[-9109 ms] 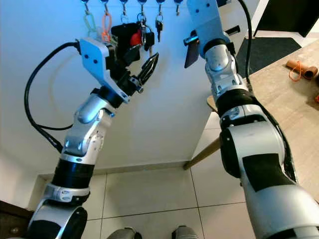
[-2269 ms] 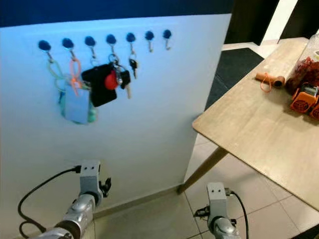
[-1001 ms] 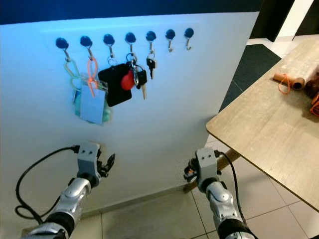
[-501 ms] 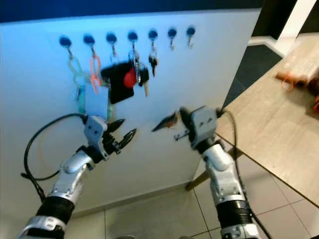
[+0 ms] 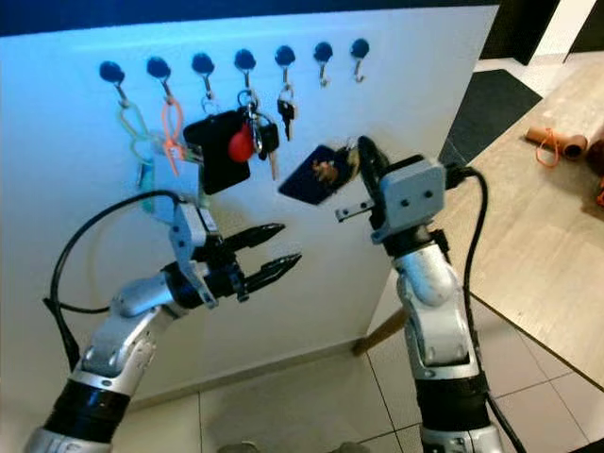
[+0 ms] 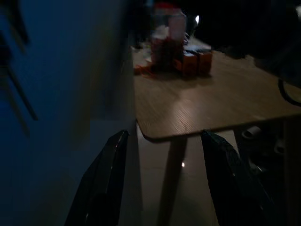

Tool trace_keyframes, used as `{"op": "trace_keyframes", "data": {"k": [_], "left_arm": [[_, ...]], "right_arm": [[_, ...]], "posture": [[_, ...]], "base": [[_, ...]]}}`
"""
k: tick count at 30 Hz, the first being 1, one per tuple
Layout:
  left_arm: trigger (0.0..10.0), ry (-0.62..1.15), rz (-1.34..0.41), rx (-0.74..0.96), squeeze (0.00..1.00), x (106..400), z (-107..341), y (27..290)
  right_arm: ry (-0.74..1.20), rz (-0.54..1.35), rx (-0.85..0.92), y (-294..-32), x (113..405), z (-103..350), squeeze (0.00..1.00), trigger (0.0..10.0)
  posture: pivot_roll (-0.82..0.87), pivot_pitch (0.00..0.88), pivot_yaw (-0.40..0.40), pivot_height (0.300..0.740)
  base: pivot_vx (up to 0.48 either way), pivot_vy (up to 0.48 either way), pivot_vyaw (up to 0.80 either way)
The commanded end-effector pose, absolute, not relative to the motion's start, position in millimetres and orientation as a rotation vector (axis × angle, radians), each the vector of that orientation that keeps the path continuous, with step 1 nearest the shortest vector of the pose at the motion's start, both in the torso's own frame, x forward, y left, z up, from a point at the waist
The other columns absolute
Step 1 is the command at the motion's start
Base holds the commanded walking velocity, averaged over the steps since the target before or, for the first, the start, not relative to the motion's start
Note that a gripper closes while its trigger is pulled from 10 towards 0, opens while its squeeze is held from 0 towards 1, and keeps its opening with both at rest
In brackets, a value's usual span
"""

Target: Hang keys on a hook

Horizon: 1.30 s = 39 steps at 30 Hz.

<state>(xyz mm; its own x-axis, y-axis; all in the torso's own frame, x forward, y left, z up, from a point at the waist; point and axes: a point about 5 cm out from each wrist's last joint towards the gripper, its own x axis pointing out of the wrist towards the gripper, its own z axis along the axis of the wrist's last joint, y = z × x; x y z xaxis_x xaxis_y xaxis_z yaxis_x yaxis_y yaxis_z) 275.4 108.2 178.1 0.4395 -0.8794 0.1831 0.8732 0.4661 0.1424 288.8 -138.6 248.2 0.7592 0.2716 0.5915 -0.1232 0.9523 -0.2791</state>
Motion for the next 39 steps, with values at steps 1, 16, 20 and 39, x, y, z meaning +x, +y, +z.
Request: {"op": "trace_keyframes", "data": {"k": [1, 16, 20, 39], "left_arm": [[10.0, -0.263, -1.08, 0.008, 0.0, 277, 187, 106], [10.0, -0.348, -1.054, -0.015, 0.0, 280, 219, 96], [10.0, -0.369, -1.038, -0.042, 0.0, 282, 225, 95], [10.0, -0.404, -1.017, -0.066, 0.0, 282, 237, 95]], "right_arm": [[-0.702, 0.163, -0.253, -144, 288, 259, 0.0, 10.0], [-0.654, -0.002, -0.294, -159, 313, 277, 0.0, 10.0], [-0.645, -0.007, -0.296, -158, 318, 279, 0.0, 10.0], [-0.634, 0.045, -0.333, -143, 342, 291, 0.0, 10.0]], "posture": [[0.01, 0.104, -0.025, 0.74], [0.0, 0.089, -0.023, 0.74], [0.0, 0.086, -0.022, 0.74], [0.01, 0.074, -0.025, 0.74]], "base": [[0.0, 0.0, 0.0], [0.0, 0.0, 0.0], [0.0, 0.0, 0.0], [0.0, 0.0, 0.0]]}}
